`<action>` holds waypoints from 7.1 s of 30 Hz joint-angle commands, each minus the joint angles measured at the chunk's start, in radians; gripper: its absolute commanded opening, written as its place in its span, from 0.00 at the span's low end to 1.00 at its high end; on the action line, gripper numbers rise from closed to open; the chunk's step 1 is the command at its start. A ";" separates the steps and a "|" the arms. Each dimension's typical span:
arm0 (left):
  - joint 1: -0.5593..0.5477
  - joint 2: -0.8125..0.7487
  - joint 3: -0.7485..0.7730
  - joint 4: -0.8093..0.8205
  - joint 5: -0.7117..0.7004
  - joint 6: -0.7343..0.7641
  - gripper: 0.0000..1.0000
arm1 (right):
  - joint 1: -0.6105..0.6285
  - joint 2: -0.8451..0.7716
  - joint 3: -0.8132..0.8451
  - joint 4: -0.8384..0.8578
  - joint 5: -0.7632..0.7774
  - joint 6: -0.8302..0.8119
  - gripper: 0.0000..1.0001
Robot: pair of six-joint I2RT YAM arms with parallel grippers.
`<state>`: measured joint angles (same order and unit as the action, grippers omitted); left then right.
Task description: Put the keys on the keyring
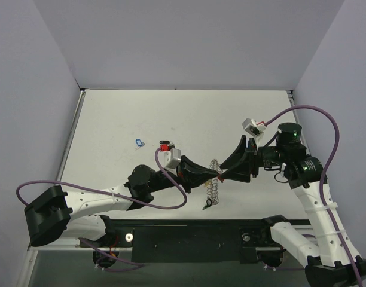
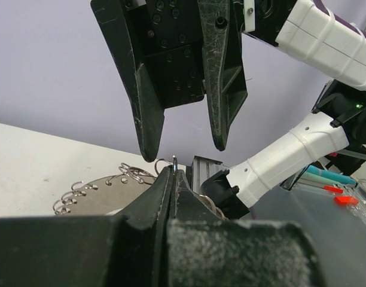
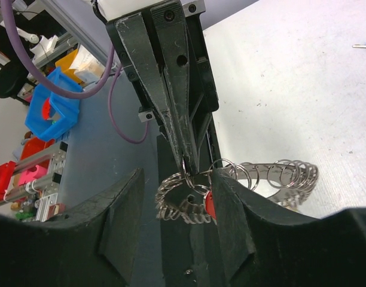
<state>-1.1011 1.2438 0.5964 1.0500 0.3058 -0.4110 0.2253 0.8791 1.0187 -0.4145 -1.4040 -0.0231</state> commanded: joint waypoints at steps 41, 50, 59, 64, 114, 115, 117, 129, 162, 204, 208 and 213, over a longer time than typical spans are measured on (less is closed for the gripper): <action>-0.005 -0.044 0.037 0.088 -0.043 -0.011 0.00 | 0.011 -0.040 -0.068 0.149 -0.038 0.132 0.40; -0.005 -0.050 0.036 0.058 -0.080 0.000 0.00 | 0.008 -0.043 -0.066 0.148 -0.038 0.129 0.38; -0.003 -0.066 0.028 0.033 -0.089 0.006 0.00 | -0.009 -0.048 -0.060 0.143 -0.038 0.126 0.36; -0.003 -0.057 0.026 0.044 -0.089 0.001 0.00 | -0.009 -0.045 -0.058 0.137 -0.036 0.121 0.34; -0.003 -0.001 0.056 0.107 -0.076 -0.034 0.00 | 0.009 0.001 -0.060 0.126 -0.027 0.054 0.26; -0.003 -0.003 0.057 0.105 -0.074 -0.032 0.00 | 0.011 0.003 -0.063 0.129 -0.029 0.055 0.26; -0.003 -0.007 0.054 0.105 -0.079 -0.032 0.00 | 0.011 -0.002 -0.068 0.134 -0.033 0.055 0.28; -0.003 -0.029 0.039 0.114 -0.083 -0.034 0.00 | 0.011 -0.006 -0.078 0.149 -0.036 0.055 0.27; 0.007 -0.015 0.037 0.088 -0.033 -0.101 0.24 | -0.020 -0.015 -0.060 0.075 -0.036 -0.024 0.00; 0.337 0.238 0.602 -0.610 0.935 -0.011 0.64 | 0.000 0.009 -0.209 0.361 -0.036 0.216 0.00; 0.334 0.258 0.622 -0.692 0.932 0.037 0.59 | 0.003 0.008 -0.212 0.362 -0.036 0.216 0.00; 0.322 0.281 0.690 -0.887 0.882 0.179 0.54 | 0.003 0.011 -0.212 0.362 -0.036 0.218 0.00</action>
<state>-0.7712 1.5082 1.1908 0.3050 1.1919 -0.3519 0.2234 0.8997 0.8085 -0.1154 -1.4025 0.1871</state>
